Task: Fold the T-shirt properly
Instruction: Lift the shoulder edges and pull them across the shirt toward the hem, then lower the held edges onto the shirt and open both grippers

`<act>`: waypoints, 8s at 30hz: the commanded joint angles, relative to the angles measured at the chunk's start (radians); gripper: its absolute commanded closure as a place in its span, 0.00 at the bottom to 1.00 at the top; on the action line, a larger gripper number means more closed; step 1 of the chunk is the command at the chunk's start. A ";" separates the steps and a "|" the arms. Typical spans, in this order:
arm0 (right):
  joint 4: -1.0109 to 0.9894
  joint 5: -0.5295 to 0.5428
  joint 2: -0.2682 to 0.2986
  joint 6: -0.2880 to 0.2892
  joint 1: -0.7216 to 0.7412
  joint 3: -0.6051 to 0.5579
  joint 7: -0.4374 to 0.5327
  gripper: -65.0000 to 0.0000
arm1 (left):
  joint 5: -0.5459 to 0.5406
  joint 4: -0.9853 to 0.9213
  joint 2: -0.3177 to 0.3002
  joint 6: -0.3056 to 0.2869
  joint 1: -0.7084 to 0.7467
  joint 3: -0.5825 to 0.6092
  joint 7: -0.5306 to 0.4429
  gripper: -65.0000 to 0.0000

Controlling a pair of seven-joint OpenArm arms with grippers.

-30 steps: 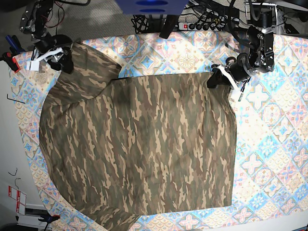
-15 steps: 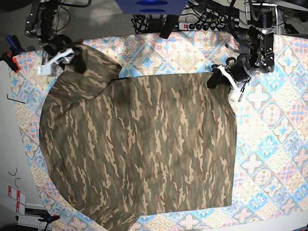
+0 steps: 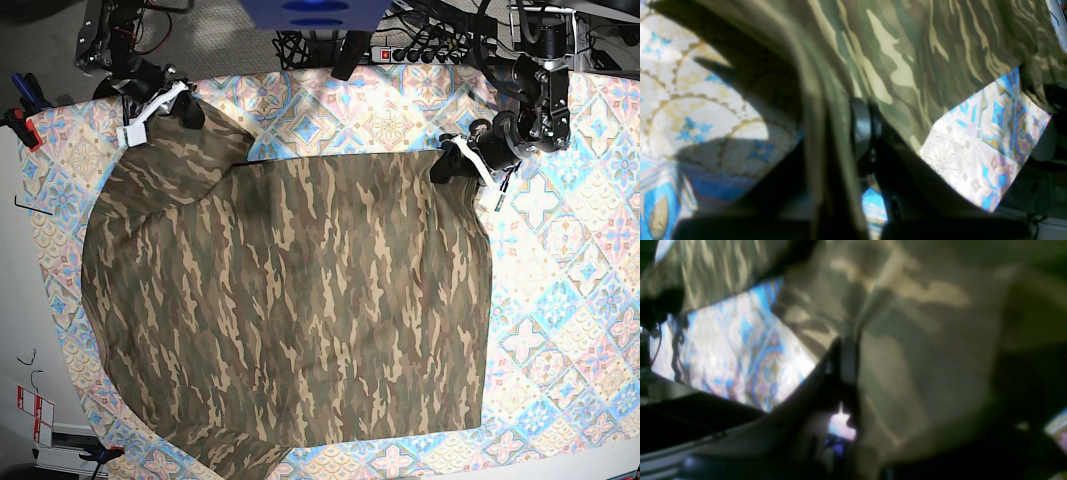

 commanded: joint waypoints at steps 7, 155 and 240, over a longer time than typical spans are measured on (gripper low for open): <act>-0.003 -0.066 0.014 -0.008 -0.015 0.031 -0.074 0.99 | 0.098 0.018 -0.008 0.036 -0.007 0.009 0.104 0.98; 0.043 -1.382 -0.141 -0.008 0.846 0.332 0.135 0.11 | 0.574 0.120 0.070 0.036 -0.336 -0.433 -0.109 0.00; -0.492 -1.278 0.036 -0.008 0.864 0.639 -0.146 0.99 | 0.606 -0.230 0.038 0.036 -0.378 -0.166 -0.022 0.90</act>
